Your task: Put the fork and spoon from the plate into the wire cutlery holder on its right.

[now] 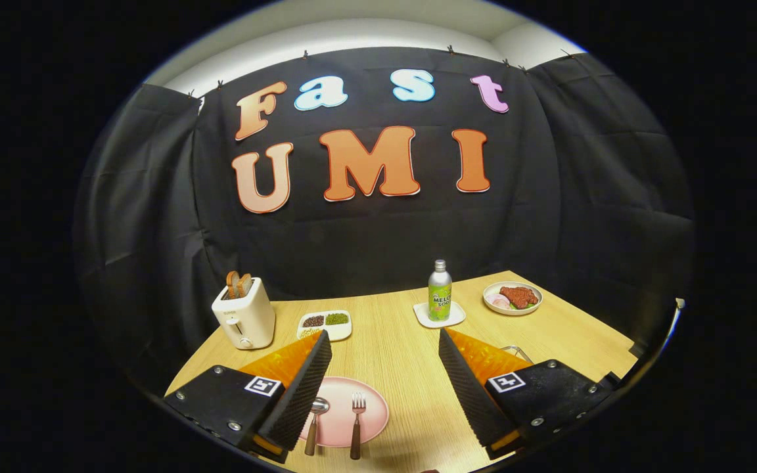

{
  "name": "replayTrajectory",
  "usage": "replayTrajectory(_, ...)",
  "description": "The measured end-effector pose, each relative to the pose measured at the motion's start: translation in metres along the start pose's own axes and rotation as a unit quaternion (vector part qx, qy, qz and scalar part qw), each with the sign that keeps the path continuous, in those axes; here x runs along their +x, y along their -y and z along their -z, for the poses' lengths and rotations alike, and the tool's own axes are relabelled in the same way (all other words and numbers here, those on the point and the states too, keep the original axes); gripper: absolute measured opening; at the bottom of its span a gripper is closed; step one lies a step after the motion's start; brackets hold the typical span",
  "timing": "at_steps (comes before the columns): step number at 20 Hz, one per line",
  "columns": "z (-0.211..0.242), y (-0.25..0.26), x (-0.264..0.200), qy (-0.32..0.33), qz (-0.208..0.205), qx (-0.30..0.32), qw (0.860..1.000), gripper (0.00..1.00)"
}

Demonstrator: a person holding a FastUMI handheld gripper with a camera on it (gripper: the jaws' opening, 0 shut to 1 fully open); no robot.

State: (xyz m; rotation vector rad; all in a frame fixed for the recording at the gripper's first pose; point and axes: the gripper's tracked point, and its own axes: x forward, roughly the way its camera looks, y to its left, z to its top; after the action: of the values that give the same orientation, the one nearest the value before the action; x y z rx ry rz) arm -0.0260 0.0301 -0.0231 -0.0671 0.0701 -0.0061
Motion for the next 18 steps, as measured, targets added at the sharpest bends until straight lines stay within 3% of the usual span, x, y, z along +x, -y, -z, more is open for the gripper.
replayTrajectory(12, 0.011, 0.005, 0.002, -0.015, 0.0, 0.007, 1.0, 0.98)
replayTrajectory(18, 0.057, -0.021, 0.004, -0.064, -0.034, -0.013, 0.997, 0.99)
